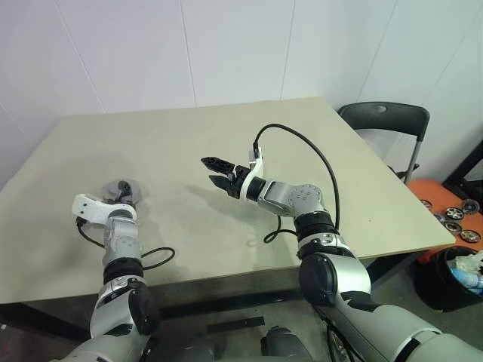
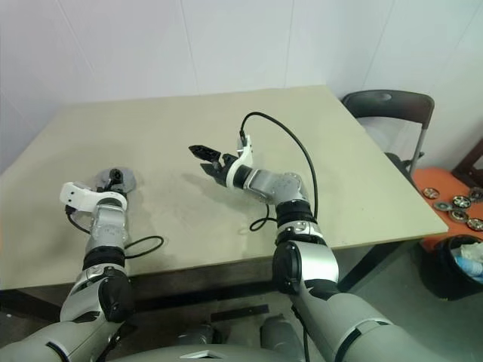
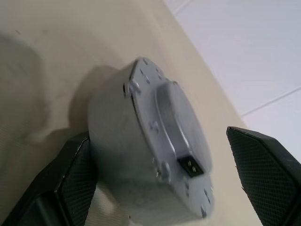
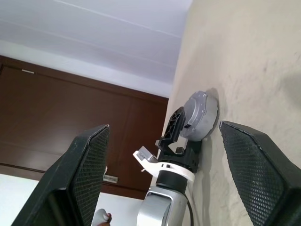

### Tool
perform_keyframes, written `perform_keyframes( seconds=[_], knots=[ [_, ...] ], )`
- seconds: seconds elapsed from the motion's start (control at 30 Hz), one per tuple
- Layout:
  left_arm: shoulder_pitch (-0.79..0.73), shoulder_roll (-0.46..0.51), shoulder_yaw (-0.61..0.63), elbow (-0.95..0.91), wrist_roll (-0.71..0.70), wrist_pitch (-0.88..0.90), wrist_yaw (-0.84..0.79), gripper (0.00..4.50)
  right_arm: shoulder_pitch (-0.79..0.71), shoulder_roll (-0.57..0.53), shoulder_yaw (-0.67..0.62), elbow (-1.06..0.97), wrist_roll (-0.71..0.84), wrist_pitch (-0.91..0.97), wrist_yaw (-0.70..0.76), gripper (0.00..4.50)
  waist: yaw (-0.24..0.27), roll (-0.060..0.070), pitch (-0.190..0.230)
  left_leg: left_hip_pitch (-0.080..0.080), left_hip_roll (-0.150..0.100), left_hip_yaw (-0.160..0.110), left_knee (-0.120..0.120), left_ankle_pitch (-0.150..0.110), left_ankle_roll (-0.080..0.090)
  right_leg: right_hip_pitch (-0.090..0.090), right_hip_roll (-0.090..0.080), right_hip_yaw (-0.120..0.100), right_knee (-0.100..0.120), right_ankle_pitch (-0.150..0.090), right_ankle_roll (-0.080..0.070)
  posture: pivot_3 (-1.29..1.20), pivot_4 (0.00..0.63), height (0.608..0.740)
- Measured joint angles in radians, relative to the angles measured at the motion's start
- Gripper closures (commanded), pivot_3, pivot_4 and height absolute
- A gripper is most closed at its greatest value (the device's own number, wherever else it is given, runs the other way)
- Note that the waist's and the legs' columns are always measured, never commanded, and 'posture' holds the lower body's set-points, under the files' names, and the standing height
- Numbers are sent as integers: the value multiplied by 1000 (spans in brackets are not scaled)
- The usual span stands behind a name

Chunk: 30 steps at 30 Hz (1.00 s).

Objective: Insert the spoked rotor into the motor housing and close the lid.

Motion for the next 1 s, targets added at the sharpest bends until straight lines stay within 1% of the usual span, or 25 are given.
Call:
perform_keyframes(
  seconds=[0.2,0.33,0.4,0.47,0.57,0.67,0.73,0.8,0.87,0.9,1.0],
  knots=[
    [14,17,-10,-2,67,-51,134,61,0,-4,8,0,-10,-5,6,598,-26,0,-1,3,1,2,-1,0,0,1,1,3,0,0,0,0,0,740],
    [37,28,-20,-9,122,-85,220,61,0,-6,12,1,-14,-11,11,598,-31,0,-1,5,1,3,-4,0,0,1,1,4,0,0,0,0,0,740],
    [58,43,-18,-16,154,-105,275,61,0,-6,15,1,-18,-11,13,598,-29,0,-1,5,2,3,-4,0,0,1,2,4,0,0,0,0,0,740],
    [77,51,-32,-18,191,-114,298,61,0,-6,18,1,-20,-11,18,598,-20,0,-1,5,1,3,-3,0,0,2,1,4,0,0,0,0,0,740],
    [112,70,-71,-24,260,-141,296,61,5,-5,39,0,-33,-10,34,598,-10,-1,-1,2,0,2,-2,0,0,1,2,2,-1,0,0,0,0,740],
    [122,93,-160,-82,320,-194,164,61,33,-10,94,-30,-68,-16,62,598,19,-2,-1,-2,-1,0,1,0,0,-2,2,0,-1,1,0,0,0,740],
    [120,99,-215,-165,318,-211,28,61,64,-13,156,-90,-98,-29,101,598,37,-1,-1,-3,-1,0,1,0,0,-2,1,0,-1,1,0,0,0,740],
    [119,99,-263,-247,302,-212,-96,61,87,-14,217,-147,-132,-63,139,598,43,-1,-1,-3,-3,0,1,0,0,-2,0,-1,-2,1,0,0,0,740],
    [120,100,-304,-306,282,-197,-209,61,107,-31,277,-199,-188,-138,166,598,42,-1,-1,-3,-3,0,1,0,0,-2,-1,-1,-3,1,1,0,0,740],
    [123,105,-332,-331,269,-180,-279,61,113,-51,315,-204,-248,-223,156,598,41,-1,-1,-3,-3,0,1,0,0,-2,-1,-1,-3,1,1,0,0,740],
    [147,124,-380,-389,242,-128,-428,61,139,-111,376,-202,-385,-419,140,598,38,0,0,-2,-3,0,0,0,0,-1,0,-1,-3,1,1,0,0,740]
  ],
)
